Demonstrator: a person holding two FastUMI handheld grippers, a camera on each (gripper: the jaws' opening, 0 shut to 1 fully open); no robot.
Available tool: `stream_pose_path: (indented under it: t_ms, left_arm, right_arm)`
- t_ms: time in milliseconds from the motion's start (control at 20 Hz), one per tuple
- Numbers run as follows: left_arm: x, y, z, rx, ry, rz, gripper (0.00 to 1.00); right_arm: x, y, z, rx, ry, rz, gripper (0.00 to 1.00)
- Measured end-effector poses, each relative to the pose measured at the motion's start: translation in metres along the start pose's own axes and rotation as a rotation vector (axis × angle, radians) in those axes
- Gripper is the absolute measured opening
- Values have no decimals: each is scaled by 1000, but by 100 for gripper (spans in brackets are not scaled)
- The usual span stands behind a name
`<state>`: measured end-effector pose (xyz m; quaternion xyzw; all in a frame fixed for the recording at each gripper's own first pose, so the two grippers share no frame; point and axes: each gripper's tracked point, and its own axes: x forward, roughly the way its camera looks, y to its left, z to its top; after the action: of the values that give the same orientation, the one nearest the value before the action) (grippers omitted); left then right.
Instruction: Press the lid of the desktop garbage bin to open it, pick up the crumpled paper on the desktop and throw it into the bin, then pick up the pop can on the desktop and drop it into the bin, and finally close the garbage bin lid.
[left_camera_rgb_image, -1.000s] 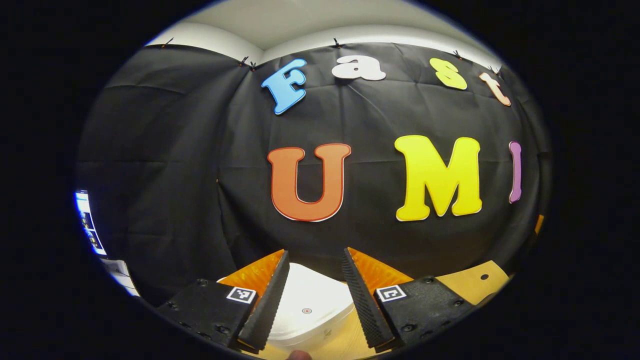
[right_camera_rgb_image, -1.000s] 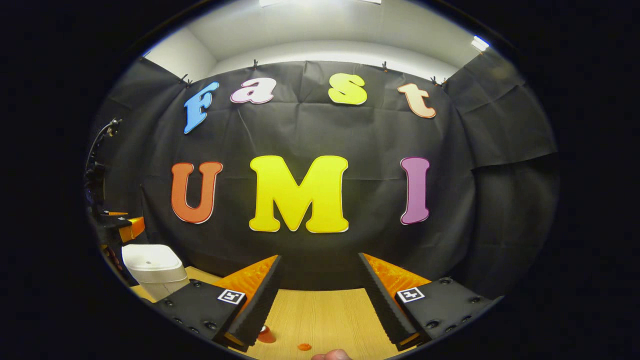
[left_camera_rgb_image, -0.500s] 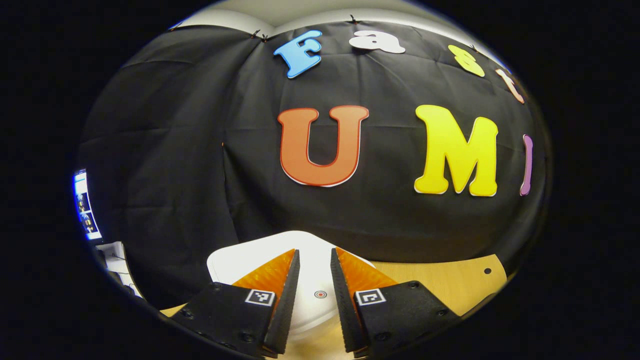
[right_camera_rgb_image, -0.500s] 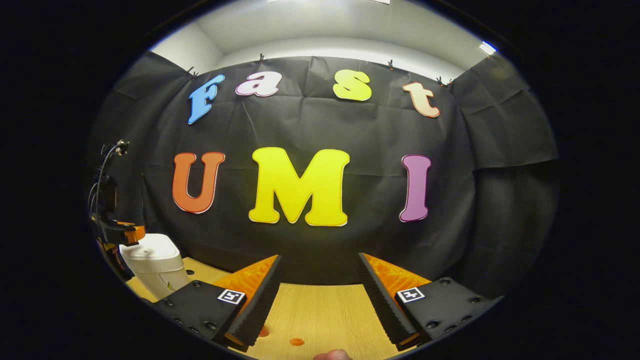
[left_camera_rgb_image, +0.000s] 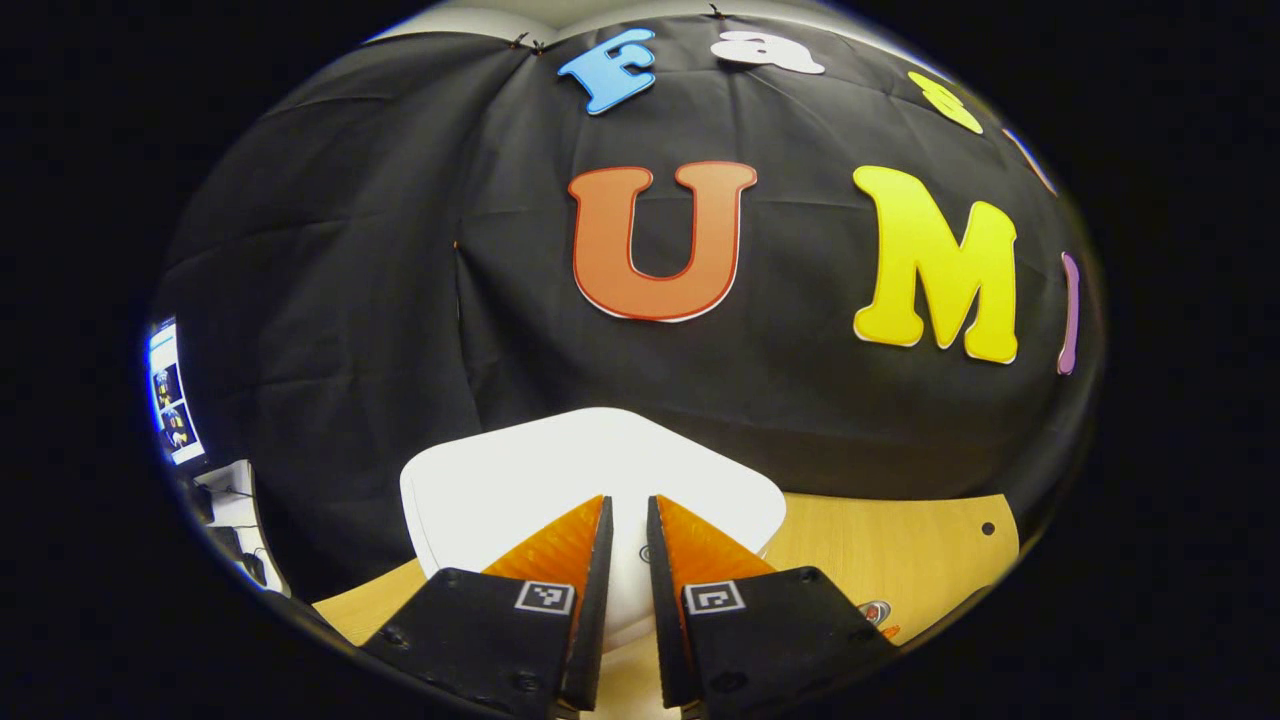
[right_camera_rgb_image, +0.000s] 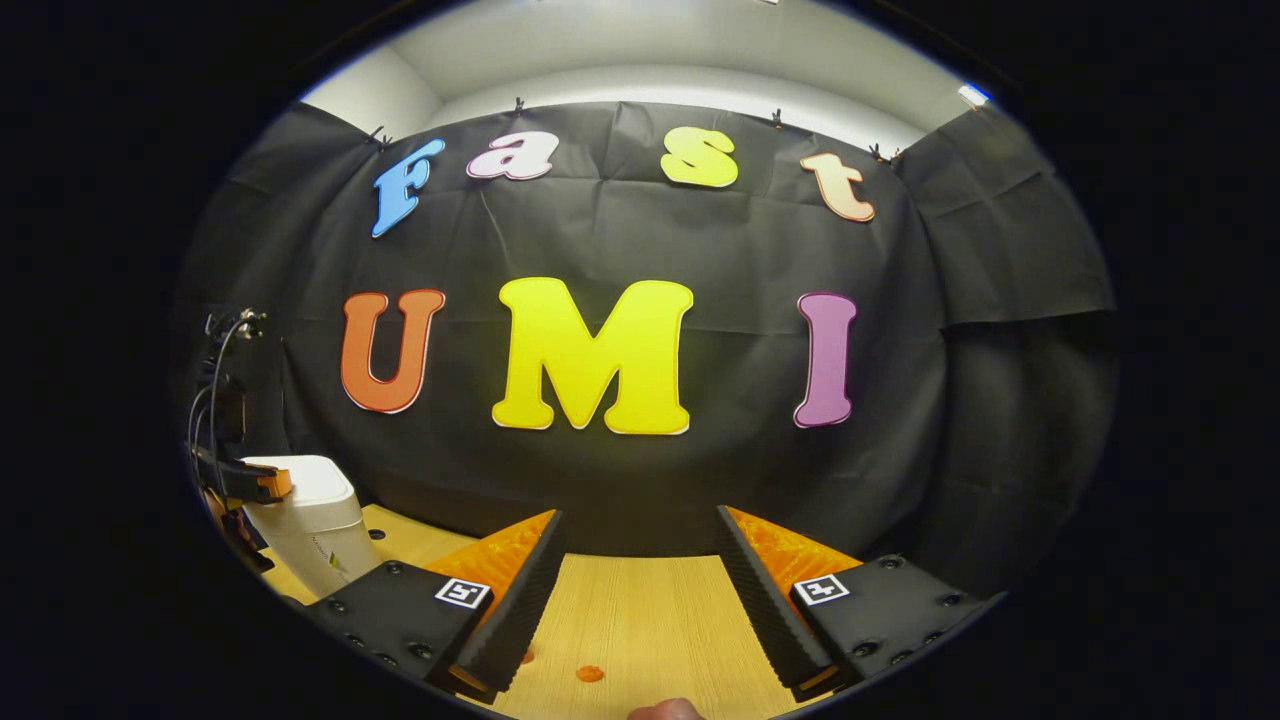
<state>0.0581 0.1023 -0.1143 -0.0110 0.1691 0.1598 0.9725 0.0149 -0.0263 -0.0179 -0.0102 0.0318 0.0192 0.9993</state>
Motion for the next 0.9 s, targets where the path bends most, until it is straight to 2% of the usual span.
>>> stream_pose_path:
  t_ms: [200, 350, 550, 800, 900]
  left_arm:
    - [0, 5, -5, 12, 17, 51, 20]
    - [-2, 7, -3, -17, -1, 47, 10]
    - [-7, 4, 9, -21, -38, 12, 8]
    - [-18, 4, 56, 14, -148, -5, 9]
    - [-22, -2, 74, 24, -179, -26, 41]
  right_arm:
    - [2, 10, -8, 10, 18, 23, 94]
    - [2, 13, -11, -2, 25, 36, 94]
    - [0, 10, -2, -1, 6, 28, 94]
    - [-5, 7, 1, 7, -4, 15, 94]
    - [-6, 5, 3, 11, -9, 13, 94]
